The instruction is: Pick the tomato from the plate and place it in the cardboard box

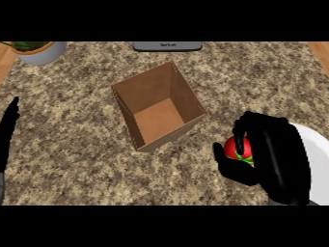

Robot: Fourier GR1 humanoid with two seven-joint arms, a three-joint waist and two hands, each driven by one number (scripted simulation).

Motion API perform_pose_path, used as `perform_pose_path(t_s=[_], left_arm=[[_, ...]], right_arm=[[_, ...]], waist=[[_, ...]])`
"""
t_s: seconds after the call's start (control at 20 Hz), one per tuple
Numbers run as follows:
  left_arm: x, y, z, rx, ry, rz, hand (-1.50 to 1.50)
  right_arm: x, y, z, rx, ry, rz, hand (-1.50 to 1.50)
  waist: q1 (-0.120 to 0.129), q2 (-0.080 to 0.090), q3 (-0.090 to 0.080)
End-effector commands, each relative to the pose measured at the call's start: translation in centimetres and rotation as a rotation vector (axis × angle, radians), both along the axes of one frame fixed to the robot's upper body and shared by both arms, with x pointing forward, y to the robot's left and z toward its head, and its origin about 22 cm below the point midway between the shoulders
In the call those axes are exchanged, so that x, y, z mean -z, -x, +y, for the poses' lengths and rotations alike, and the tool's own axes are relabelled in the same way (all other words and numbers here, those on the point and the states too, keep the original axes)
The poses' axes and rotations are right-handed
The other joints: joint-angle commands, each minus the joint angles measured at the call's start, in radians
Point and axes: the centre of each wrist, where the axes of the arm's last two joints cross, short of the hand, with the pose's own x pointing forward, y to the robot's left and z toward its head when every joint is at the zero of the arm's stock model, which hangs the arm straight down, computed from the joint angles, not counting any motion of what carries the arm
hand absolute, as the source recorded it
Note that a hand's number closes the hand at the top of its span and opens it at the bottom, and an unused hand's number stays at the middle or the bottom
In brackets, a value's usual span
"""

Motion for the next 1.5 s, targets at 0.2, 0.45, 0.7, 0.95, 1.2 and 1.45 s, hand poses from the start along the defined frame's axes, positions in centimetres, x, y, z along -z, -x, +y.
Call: perform_pose_path(t_s=[0.2, 0.45, 0.7, 0.95, 1.2, 1.45], left_arm=[[1.0, 0.8, -0.9, 0.031, 0.010, -0.014, 0.00], [-1.3, -0.7, -0.9, 0.035, -0.004, -0.004, 0.00], [-1.3, -1.7, -1.4, 0.033, -0.007, -0.014, 0.00], [-0.9, -2.0, -0.4, 0.058, 0.001, -0.027, 0.00], [-1.0, -2.2, -1.1, 0.067, 0.001, -0.031, 0.00], [-1.9, -2.8, -1.3, 0.095, -0.001, -0.023, 0.00]], right_arm=[[-4.9, -4.3, 6.6, 0.016, -0.176, -0.001, 1.50], [-6.0, -7.4, 9.3, 0.039, -0.264, 0.068, 1.50], [-4.3, -12.0, 10.9, 0.030, -0.302, 0.113, 1.50], [-2.4, -16.0, 12.5, 0.075, -0.297, 0.125, 1.50], [1.4, -17.8, 12.3, 0.167, -0.236, 0.129, 1.50], [3.8, -19.3, 9.9, 0.227, -0.413, 0.257, -1.50]], waist=[[0.038, 0.010, 0.003], [0.038, 0.011, 0.003], [0.037, 0.013, 0.003], [0.059, 0.020, 0.002], [0.065, 0.021, 0.002], [0.079, 0.030, 0.004]])
